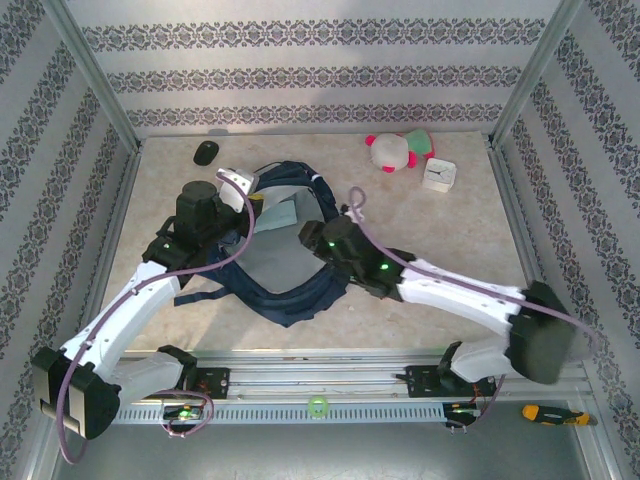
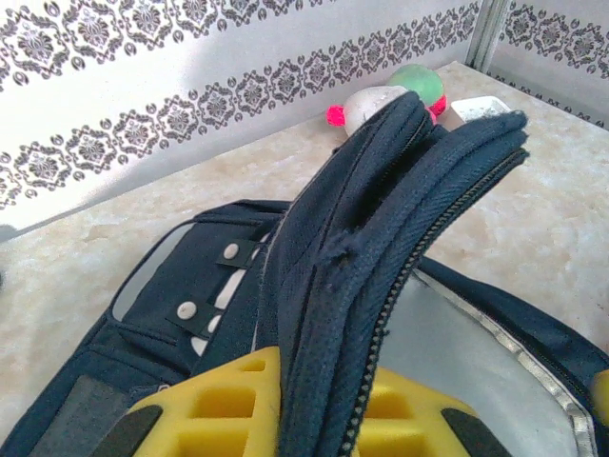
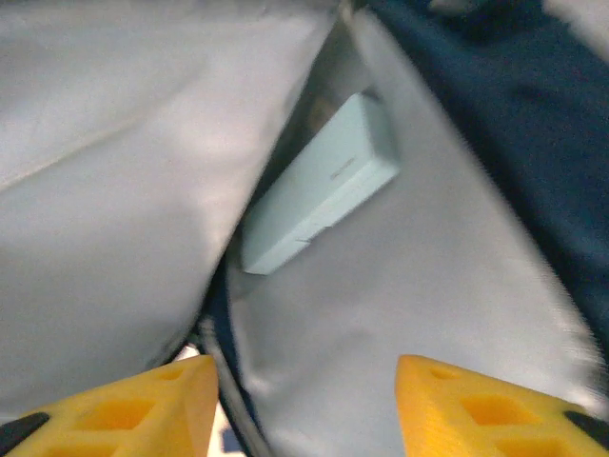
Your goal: Pack the student bag
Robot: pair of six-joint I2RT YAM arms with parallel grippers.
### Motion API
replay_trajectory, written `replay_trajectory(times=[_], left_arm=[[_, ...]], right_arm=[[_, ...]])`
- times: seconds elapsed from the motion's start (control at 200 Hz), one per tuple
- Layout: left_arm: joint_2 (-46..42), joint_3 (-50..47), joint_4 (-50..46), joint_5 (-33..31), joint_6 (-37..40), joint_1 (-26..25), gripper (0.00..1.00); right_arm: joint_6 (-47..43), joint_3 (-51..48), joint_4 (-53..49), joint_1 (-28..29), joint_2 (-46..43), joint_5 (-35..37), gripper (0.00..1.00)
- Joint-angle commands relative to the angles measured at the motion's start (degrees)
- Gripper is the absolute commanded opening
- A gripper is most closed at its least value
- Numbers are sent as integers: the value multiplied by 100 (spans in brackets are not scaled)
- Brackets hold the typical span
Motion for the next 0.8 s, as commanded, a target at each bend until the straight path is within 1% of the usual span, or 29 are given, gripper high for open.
replay_trajectory(times=[0.0, 0.095, 0.15, 0.245, 0.29, 0.32, 0.365, 0.415, 0.49, 0.565, 0.695, 0.794], left_arm=[[-346, 43, 721, -109, 128, 20, 9], [-355, 6, 710, -101, 105, 21, 9], [-355, -8, 695, -84, 98, 15, 9], [-371, -25, 700, -66, 102, 17, 10], [-371, -23, 693, -72, 126, 21, 10], [-363, -20, 692, -71, 139, 15, 10], [-357, 4, 673, -75, 149, 16, 10], [-365, 5, 666, -67, 130, 19, 10], [-386, -24, 699, -67, 90, 23, 10], [-415, -52, 727, -76, 86, 21, 10], [-419, -55, 747, -45, 95, 22, 10], [-421, -12, 736, 19, 113, 16, 10]], right_arm=[[-750, -95, -2675, -276, -575, 291, 57], [-1021, -63, -4010, -600, -998, 201, 64], [-1323, -91, -4624, -924, -1159, 69, 67], [-2501, -265, -5009, -1656, -1262, -427, 74], [-2779, -323, -5110, -1909, -1232, -565, 78], [-2877, -358, -5117, -2018, -1182, -676, 79], [-2920, -406, -5052, -2177, -1073, -1029, 81], [-2802, -462, -4930, -2310, -932, -1468, 82], [-2551, -531, -4796, -2334, -707, -1869, 82], [-2257, -647, -4647, -2265, -526, -2029, 83], [-2048, -966, -4027, -2245, -288, -2377, 85], [-1987, -1034, -3623, -2273, -78, -2429, 87]])
